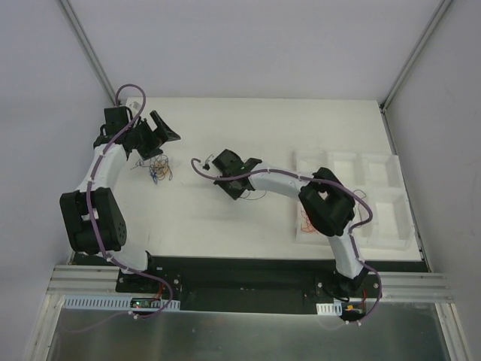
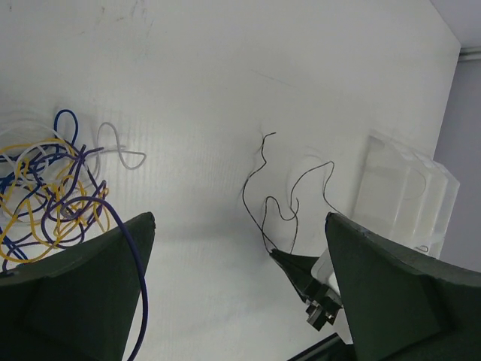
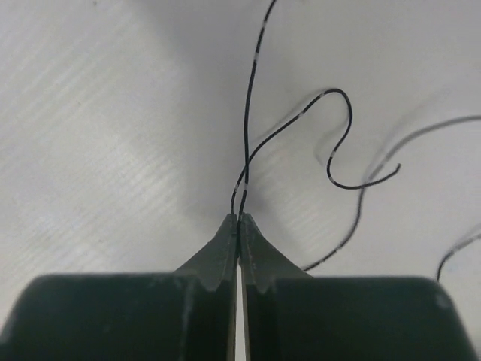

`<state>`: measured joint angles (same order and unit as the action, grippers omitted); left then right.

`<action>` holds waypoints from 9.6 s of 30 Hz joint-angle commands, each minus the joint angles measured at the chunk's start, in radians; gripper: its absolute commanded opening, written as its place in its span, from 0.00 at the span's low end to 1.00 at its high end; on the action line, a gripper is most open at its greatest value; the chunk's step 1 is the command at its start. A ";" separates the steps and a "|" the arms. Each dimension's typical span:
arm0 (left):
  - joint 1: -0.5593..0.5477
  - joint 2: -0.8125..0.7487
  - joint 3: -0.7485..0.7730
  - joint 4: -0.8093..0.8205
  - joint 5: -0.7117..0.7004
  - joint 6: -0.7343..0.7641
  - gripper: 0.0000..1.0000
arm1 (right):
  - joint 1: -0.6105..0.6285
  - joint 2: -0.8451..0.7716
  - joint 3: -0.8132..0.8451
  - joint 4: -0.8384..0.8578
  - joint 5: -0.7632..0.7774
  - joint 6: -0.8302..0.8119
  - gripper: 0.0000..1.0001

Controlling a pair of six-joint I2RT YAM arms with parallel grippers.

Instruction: Untangle the cables

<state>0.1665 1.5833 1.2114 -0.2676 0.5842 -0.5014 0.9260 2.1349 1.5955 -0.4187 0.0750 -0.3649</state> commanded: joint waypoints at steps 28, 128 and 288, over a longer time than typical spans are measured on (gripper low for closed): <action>-0.117 -0.273 0.134 -0.171 -0.268 0.029 0.96 | -0.546 -1.119 -0.211 0.037 -0.004 0.325 0.00; -0.206 -0.066 0.056 -0.275 -0.350 0.219 0.96 | -1.069 -0.800 0.422 0.268 -0.165 0.454 0.00; -0.206 -0.120 -0.006 -0.211 -0.178 0.198 0.96 | -1.062 -0.636 -0.309 -0.215 0.039 0.481 0.68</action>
<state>-0.0334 1.5021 1.2125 -0.4942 0.3687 -0.2993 -0.1078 1.4853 1.2327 -0.5999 0.0929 0.1120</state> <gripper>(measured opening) 0.956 0.683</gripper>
